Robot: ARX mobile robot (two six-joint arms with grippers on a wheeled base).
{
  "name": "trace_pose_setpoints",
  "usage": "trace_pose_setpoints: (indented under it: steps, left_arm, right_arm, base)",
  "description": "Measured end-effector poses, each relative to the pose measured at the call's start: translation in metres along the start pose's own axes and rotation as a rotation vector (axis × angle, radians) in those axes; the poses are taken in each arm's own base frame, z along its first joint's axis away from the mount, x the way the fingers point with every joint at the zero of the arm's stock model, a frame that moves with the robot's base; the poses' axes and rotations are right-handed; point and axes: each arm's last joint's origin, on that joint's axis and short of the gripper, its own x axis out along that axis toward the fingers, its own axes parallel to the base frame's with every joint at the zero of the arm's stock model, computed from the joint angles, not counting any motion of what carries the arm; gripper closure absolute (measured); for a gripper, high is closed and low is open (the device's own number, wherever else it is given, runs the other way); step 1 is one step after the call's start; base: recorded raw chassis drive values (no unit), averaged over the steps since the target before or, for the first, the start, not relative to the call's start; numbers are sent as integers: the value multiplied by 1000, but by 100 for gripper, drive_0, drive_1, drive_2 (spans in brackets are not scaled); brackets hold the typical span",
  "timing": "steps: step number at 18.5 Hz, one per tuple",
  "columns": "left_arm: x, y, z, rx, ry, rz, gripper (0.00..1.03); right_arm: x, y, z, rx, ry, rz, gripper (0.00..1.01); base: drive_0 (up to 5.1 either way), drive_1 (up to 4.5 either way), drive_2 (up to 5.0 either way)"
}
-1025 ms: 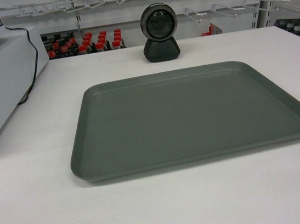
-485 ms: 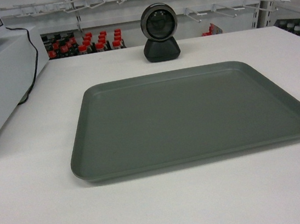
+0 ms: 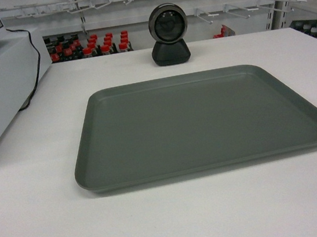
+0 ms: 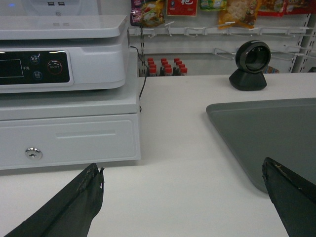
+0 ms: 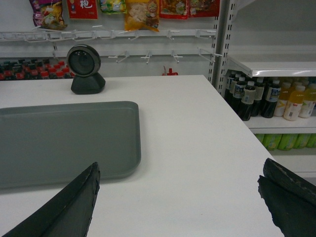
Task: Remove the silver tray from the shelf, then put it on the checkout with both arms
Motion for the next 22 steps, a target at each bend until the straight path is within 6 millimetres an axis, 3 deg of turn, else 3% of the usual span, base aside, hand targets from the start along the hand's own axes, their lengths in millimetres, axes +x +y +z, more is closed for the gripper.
trace_pose_setpoints:
  steps: [18, 22]
  left_arm:
    - [0, 0, 0, 1, -1, 0, 5]
    - [0, 0, 0, 1, 2, 0, 5]
  right_arm:
    - [0, 0, 0, 0, 0, 0, 3]
    - [0, 0, 0, 0, 2, 0, 3]
  base:
    - [0, 0, 0]
    - [-4, -422, 414]
